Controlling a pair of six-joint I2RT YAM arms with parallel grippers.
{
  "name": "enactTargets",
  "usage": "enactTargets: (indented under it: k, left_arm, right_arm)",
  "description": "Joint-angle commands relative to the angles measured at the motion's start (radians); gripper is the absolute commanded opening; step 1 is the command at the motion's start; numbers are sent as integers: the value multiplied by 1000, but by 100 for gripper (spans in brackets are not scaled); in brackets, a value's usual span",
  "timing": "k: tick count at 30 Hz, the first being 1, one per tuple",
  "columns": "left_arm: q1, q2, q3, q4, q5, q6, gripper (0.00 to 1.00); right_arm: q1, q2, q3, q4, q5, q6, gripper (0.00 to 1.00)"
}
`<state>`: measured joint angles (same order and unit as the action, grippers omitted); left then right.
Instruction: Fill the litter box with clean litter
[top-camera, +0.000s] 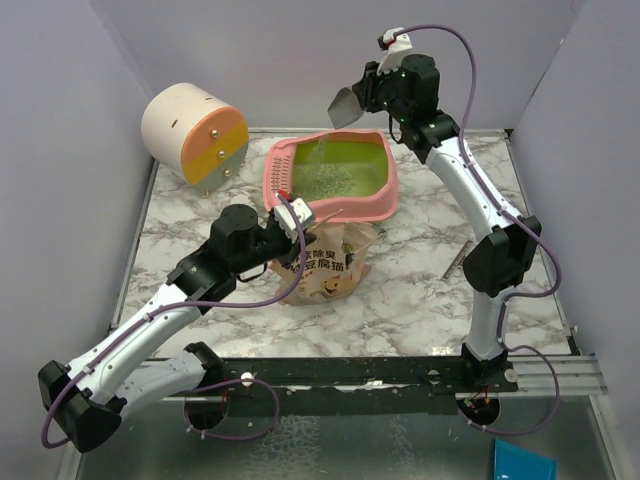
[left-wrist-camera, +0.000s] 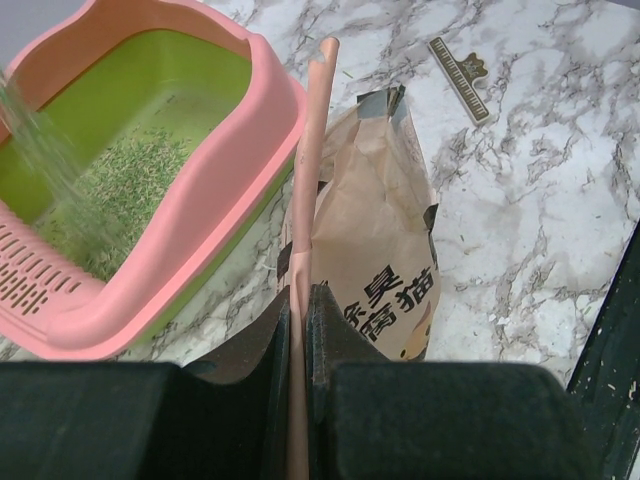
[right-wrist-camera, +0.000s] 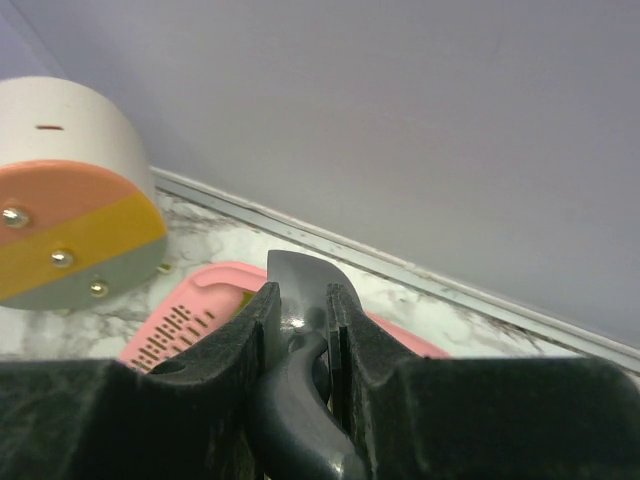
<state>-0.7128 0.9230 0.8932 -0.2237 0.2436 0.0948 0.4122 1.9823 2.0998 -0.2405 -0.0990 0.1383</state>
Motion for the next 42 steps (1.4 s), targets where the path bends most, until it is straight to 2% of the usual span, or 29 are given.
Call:
enactTargets:
  k: [1,6,11,14,19,25,29,35,42]
  left_arm:
    - [1,7,27,53,24,-17,0]
    - [1,18,35,50,34,-18,0]
    - [1,21,41,48,39,-19,0]
    - [1,22,47,47,42,-18,0]
    - [1,41,69,39,70,-17,0]
    - [2,43,90,14,68,-3,0]
    - [1,30,89,10,64,-6,0]
    - [1,28,80,11,71,-36,0]
    - [1,37,83,12,82,-50,0]
  right_arm:
    - [37,-74,-40,40,184,-174,1]
    - [44,-159,-116,35,228,-185,1]
    - [43,-269,-136,-114,225,-112,1]
    - [44,-333,-133,-274,160,-47,1]
    - [44,-501,-323,-377,-26,17,1]
    - [45,-700,-556,-400,-146,50,1]
    - [44,-774,-662,-385,-208,68,1]
    - [53,-825,-737,-357,-259,87,1]
    - [65,-863,-723,-367,-280,81,1]
